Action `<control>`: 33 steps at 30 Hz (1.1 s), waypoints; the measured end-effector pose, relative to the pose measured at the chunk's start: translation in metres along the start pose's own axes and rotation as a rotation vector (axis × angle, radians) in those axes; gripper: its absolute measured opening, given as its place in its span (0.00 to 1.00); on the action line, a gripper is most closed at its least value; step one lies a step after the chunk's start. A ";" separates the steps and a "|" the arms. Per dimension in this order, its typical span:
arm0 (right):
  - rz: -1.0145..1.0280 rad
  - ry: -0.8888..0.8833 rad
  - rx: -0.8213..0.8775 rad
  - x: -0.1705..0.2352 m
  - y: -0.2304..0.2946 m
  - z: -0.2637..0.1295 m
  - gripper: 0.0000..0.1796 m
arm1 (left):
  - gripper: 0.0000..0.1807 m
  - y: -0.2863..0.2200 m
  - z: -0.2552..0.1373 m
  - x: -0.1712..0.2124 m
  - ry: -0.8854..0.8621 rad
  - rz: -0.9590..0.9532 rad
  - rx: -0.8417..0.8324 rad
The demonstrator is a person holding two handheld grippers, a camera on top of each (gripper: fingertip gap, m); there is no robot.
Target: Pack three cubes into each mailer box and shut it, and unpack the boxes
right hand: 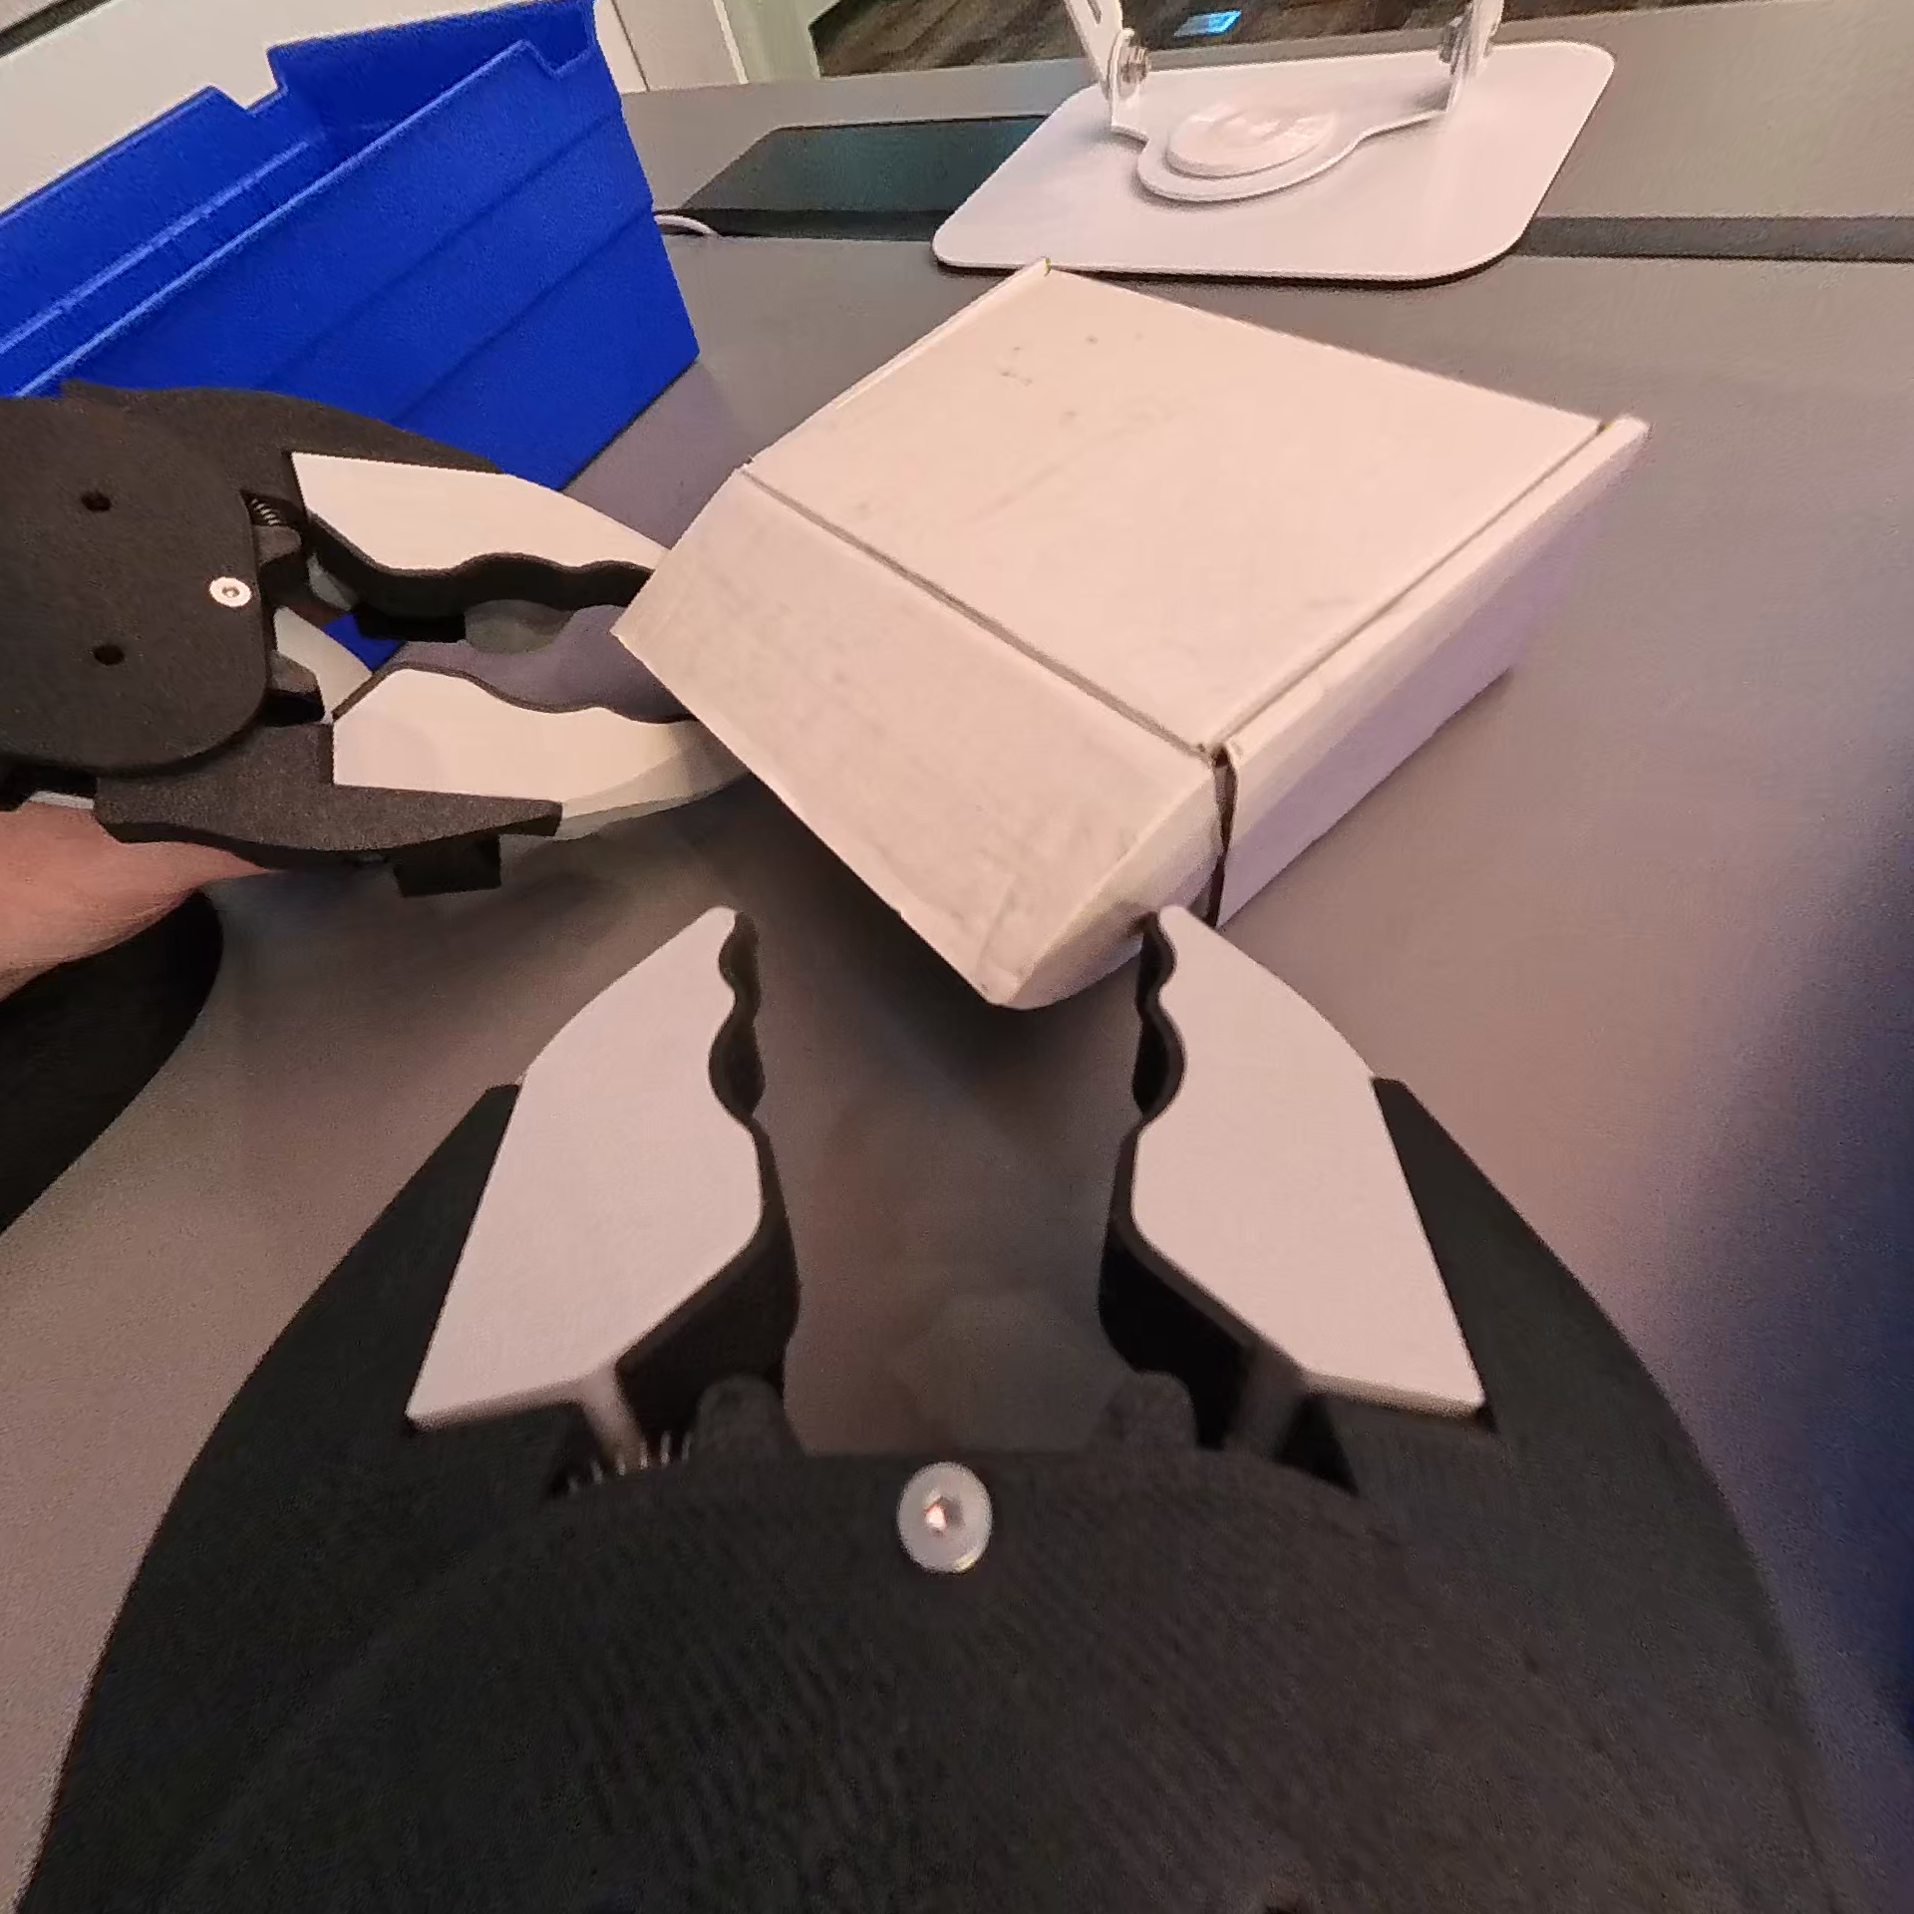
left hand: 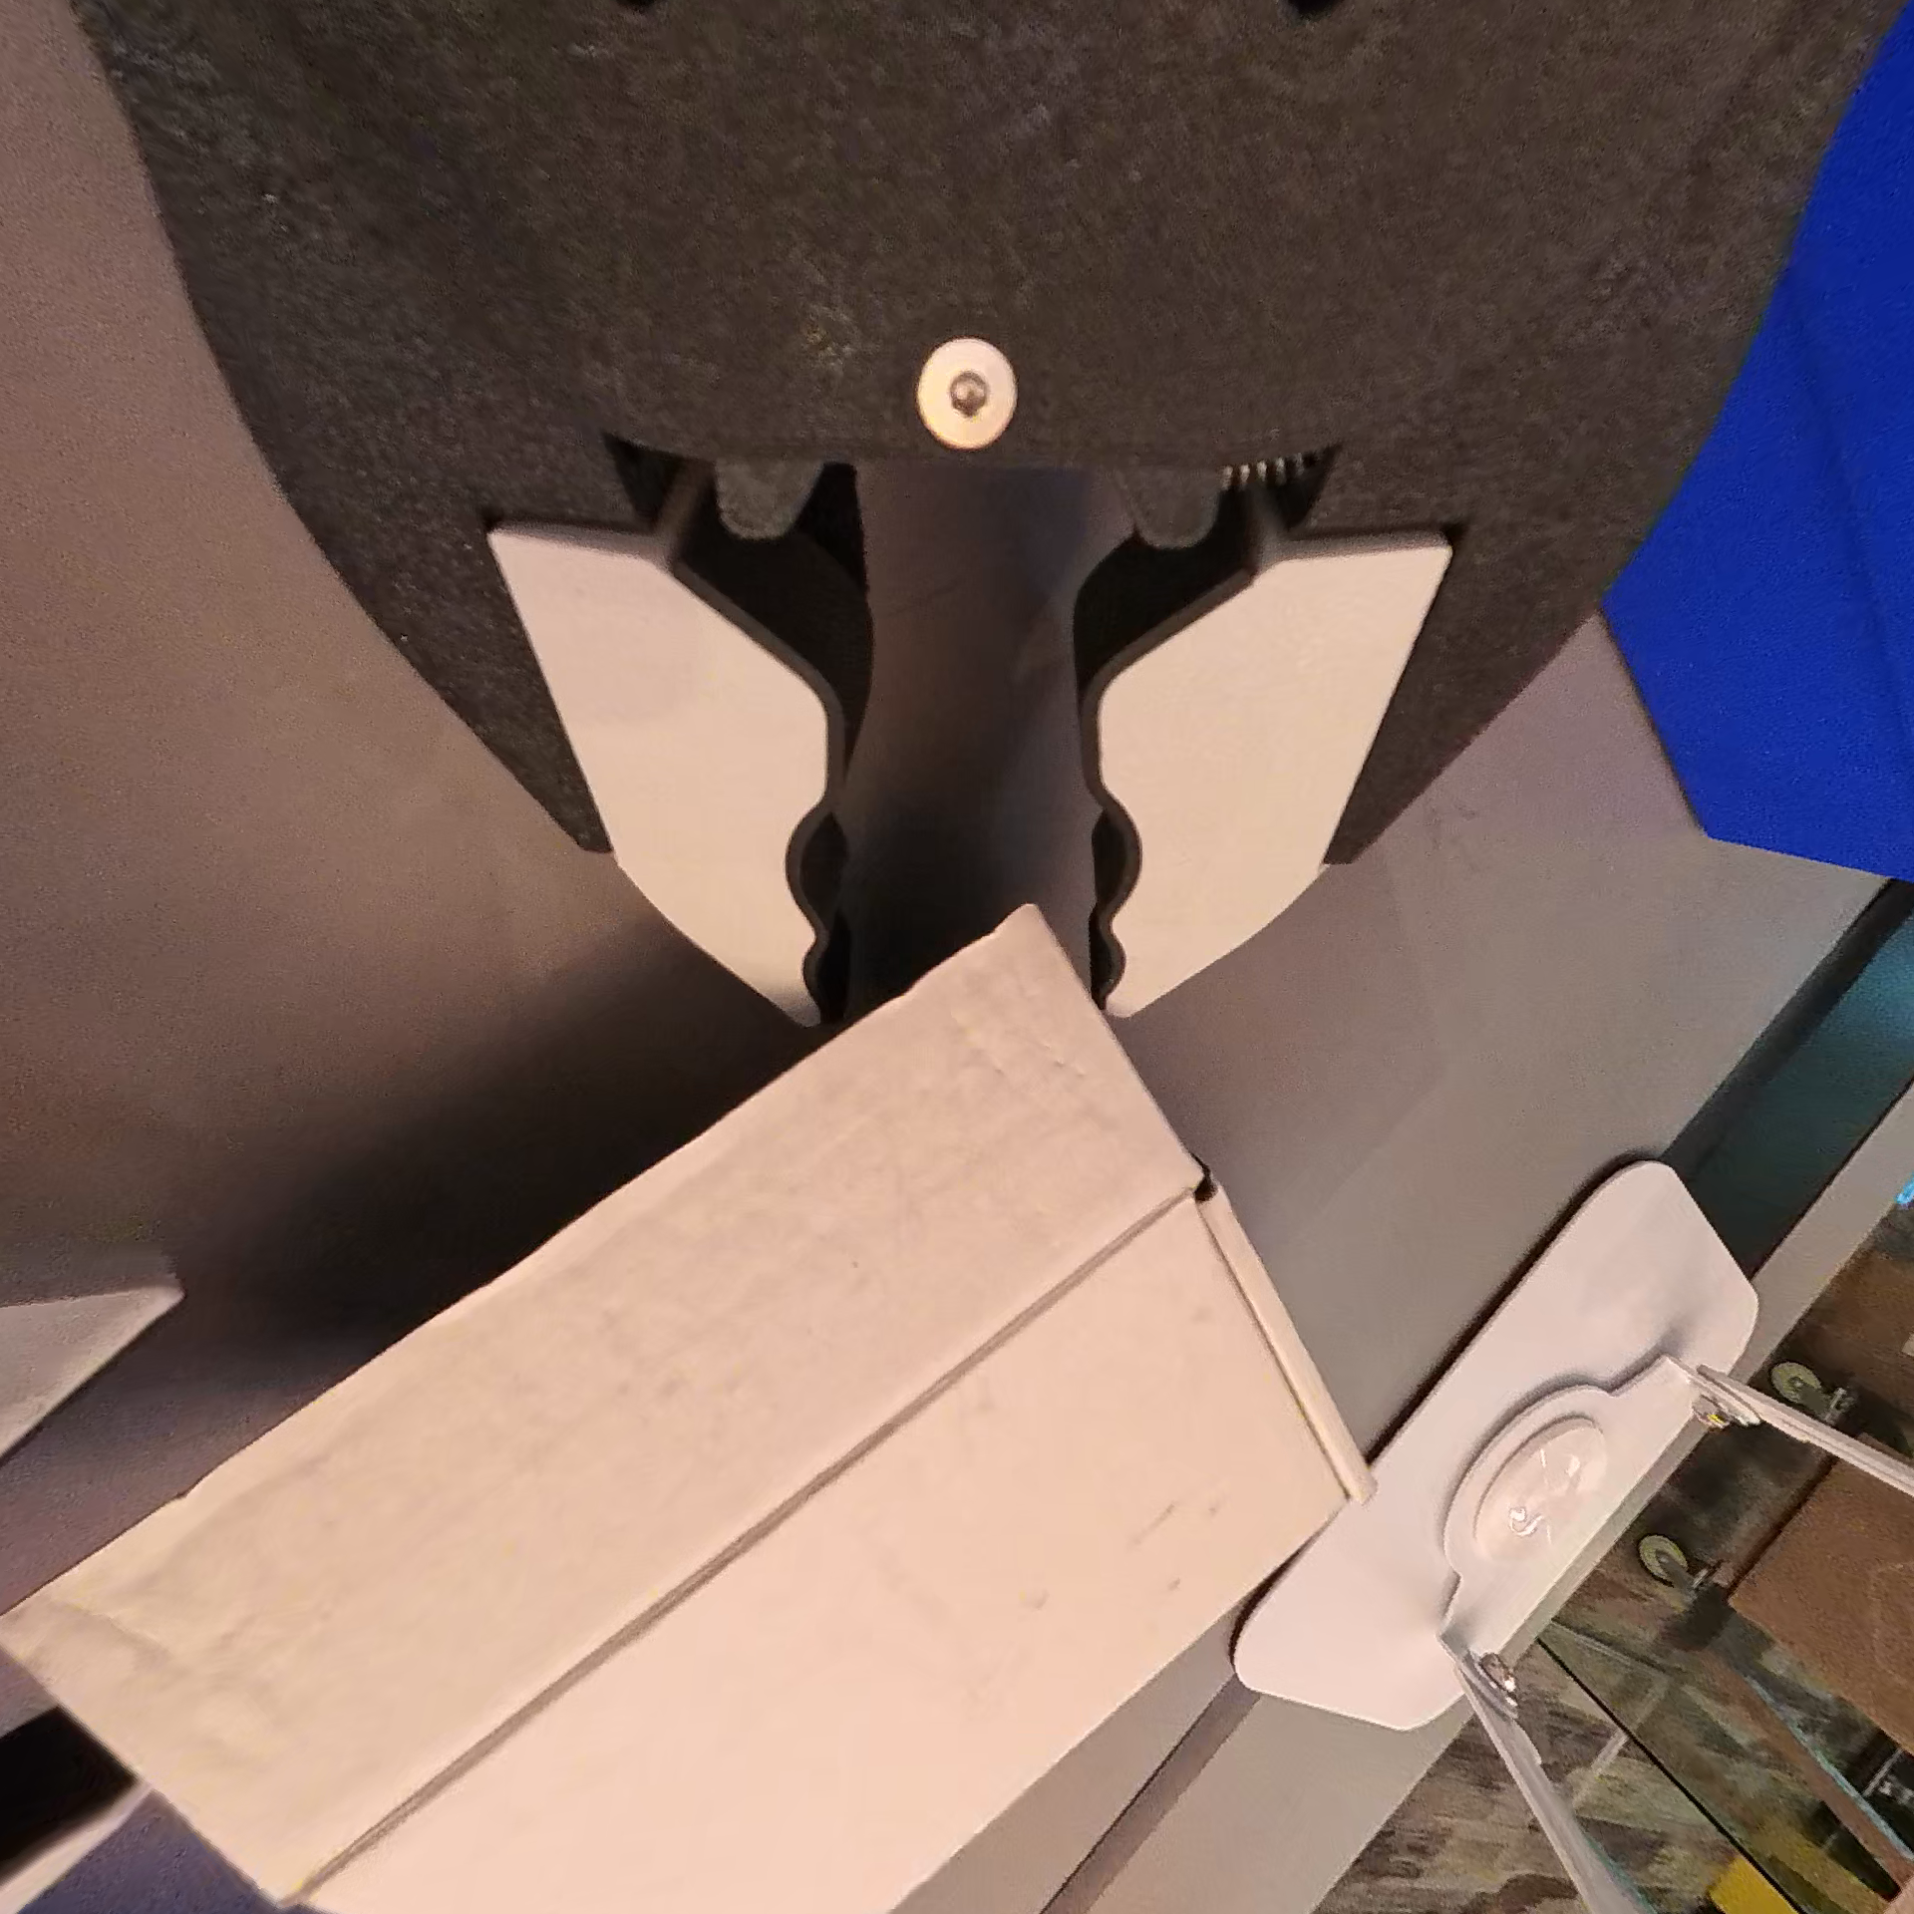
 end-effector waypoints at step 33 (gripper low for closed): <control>0.069 0.007 -0.093 -0.005 -0.016 0.007 0.39 | 0.39 -0.006 -0.052 -0.037 -0.097 0.080 0.010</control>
Point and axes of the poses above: each gripper's, where its closed fingertips meet, z out along the fingers, x out of its underside, y = z × x across the jaws, the point moved 10 cm from there along -z, back along the fingers, and after that the axes turned 5 degrees about -y, right-handed, at the moved point
